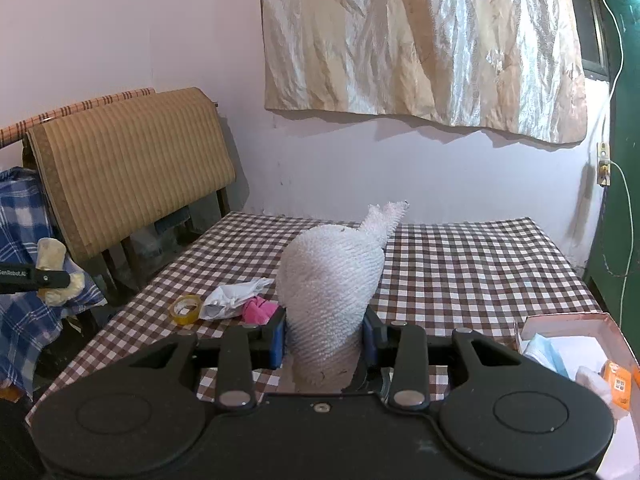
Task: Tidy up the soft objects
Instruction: 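Carry the yellow glove and white mesh sock over the pink-rimmed box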
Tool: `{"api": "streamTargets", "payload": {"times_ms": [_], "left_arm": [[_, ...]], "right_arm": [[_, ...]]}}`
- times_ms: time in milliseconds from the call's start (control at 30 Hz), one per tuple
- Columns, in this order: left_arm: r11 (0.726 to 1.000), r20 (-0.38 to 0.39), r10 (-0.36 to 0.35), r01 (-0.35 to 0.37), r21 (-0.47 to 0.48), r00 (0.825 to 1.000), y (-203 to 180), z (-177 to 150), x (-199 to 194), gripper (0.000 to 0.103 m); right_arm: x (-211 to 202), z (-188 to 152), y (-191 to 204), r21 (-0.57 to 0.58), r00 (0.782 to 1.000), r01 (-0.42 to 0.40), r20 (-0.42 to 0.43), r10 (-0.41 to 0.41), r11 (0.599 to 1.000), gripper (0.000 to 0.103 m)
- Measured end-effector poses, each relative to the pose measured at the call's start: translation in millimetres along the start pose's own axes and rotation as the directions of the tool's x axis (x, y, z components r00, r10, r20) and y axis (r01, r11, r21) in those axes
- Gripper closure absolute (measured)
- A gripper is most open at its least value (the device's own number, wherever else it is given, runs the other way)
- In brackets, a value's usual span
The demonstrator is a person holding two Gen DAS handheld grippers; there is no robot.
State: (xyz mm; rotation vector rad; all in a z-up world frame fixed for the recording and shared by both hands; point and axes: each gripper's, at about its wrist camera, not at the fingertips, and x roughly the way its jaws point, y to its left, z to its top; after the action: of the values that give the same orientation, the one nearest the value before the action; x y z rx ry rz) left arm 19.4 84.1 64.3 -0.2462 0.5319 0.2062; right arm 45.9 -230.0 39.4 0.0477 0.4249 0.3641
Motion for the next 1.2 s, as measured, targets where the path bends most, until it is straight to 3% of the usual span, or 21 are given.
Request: {"api": "streamTargets", "payload": {"times_ms": [533, 1200], "left_arm": [[0.996, -0.029, -0.09, 0.091, 0.016, 0.996, -20.5, -10.1, 7.7, 0.079], [0.976, -0.09, -0.193, 0.201, 0.083, 0.977, -83.6, -23.9, 27.4, 0.079]], "right_arm": [[-12.7, 1.3, -20.2, 0.013, 0.999, 0.039, 0.007, -0.039, 0.999, 0.058], [-2.9, 6.0, -14.3, -0.016, 1.0, -0.01, -0.008, 0.009, 1.0, 0.058]]}}
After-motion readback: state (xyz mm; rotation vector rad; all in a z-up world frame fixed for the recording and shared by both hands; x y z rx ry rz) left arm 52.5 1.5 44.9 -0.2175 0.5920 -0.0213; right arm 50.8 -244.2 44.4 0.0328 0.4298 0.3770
